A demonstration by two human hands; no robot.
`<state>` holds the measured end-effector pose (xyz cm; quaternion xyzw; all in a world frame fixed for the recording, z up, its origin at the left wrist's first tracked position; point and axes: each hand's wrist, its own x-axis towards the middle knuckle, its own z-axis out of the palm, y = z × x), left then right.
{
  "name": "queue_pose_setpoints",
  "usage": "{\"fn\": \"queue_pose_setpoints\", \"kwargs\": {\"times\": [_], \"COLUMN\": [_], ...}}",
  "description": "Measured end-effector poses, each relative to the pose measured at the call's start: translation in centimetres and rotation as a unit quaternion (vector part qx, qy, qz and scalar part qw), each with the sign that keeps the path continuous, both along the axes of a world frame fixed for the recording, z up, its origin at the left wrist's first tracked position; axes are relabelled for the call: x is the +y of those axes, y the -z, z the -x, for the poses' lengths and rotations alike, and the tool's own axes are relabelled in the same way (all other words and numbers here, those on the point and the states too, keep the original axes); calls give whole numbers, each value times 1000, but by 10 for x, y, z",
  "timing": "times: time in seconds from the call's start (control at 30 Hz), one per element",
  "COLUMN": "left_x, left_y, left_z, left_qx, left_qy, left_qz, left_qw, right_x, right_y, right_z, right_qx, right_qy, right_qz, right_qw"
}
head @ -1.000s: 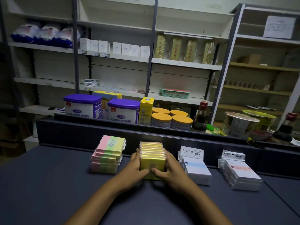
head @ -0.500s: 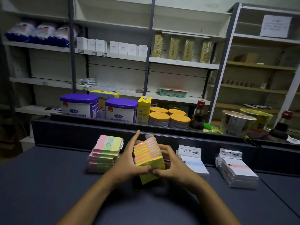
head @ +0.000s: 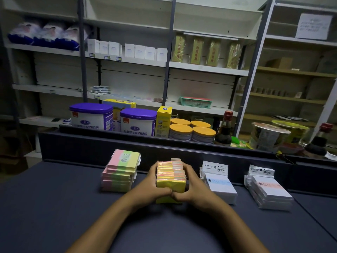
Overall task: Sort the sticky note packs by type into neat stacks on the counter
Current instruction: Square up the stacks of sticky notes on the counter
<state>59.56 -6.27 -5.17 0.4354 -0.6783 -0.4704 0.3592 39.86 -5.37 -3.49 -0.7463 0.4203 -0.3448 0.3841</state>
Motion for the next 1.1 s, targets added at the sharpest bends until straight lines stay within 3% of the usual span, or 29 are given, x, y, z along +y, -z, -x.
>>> {"fn": "queue_pose_setpoints", "kwargs": {"times": [0.27,0.7,1.1], "left_x": [4,9,2], "left_y": [-2,-8,-3], "left_z": [3,1,-5], "left_qx": [-64,-26,-3], "left_qy": [-32,-27,-28], "left_qz": [60,97,51], "left_qw": [996,995,998], "right_x": [-1,0,-2], "right_y": [1,2,2], "right_z": [-1,-4,-2], "right_qx": [14,7,6], "right_qy": [-3,56,57], "right_qz": [20,59,33], "right_qw": [1000,997,998]}}
